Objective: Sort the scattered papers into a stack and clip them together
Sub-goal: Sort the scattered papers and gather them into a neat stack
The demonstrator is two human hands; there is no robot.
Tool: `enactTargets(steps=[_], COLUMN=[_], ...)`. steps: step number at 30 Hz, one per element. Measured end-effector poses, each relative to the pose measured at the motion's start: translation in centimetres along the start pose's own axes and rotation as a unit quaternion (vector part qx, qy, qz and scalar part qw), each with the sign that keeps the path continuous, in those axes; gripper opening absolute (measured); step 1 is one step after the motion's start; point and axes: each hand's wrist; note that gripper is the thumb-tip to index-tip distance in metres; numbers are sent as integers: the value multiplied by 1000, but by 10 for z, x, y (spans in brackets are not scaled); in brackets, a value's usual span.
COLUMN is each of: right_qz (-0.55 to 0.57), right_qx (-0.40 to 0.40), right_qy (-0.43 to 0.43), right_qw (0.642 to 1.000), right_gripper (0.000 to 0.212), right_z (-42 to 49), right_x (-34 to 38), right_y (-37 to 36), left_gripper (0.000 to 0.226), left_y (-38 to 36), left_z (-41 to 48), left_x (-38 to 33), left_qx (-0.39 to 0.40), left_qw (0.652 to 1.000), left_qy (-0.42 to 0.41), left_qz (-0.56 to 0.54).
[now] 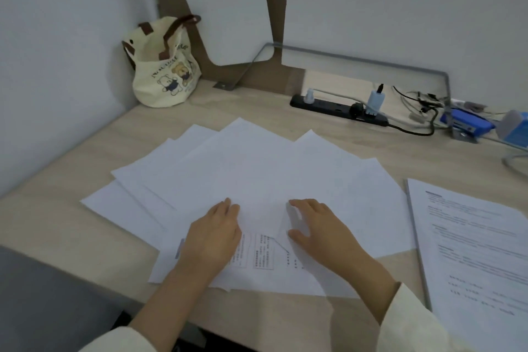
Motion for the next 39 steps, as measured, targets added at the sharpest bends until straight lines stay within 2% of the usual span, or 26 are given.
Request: enactTargets(steps=[4,6,7,9,12,14,17,19,22,25,27,29,31,33,34,37,39], right_qz=[-31,-47,-53,-68,-128,-154,-172,-193,-206,-214,-210,-219,-234,-235,-228,-214,-202], right_qx=[60,89,97,105,110,132,162,163,142,108,89,74,51,44,37,6,-4], right_qy=[32,49,52,58,89,100,97,89,60,53,50,52,67,77,81,102,103], right_qw=[997,994,992,990,982,974,967,963,966,969,972,971,969,968,970,972,974], right_gripper=[84,97,97,86,72,71,74,68,49,41,39,35,25,14,12,17,16], right_z=[11,19,22,27,33,38,44,47,52,51,51,51,51,50,49,47,43], right_x=[4,7,7,9,18,24,31,37,48,56,58,57,55,51,49,47,43], right_y=[-2,-1,0,2,2,2,1,-2,-10,-15,-15,-14,-13,-12,-12,0,7], left_gripper=[49,83,103,121,124,124,121,117,96,73,76,88,102,102,95,48,39], left_y=[3,1,-2,-4,-1,2,9,9,8,11,15,17,16,14,12,15,25], left_z=[-1,-2,-4,-6,-8,-9,-6,-5,-3,-5,-5,-5,-5,-6,-5,-1,1], left_x=[12,21,27,36,40,41,44,48,49,46,46,49,51,52,53,51,46], left_qx=[-1,20,28,25,46,84,108,101,61,65,72,81,84,60,38,-49,-45], left_qw=[999,997,997,997,997,995,993,994,997,996,995,995,995,994,994,987,985], left_qy=[-21,-5,4,19,27,29,18,5,-5,-10,-19,-23,-19,-21,-22,-29,-27], left_qz=[-46,-72,-73,-70,-63,-54,-37,-32,-39,-53,-58,-45,-54,-84,-102,-149,-167])
Point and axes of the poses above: each hand's wrist, its own z-axis towards the middle knuckle, its own y-axis out of the back of the hand, x = y × z, and after that the axes turned 13 degrees about y, right-handed
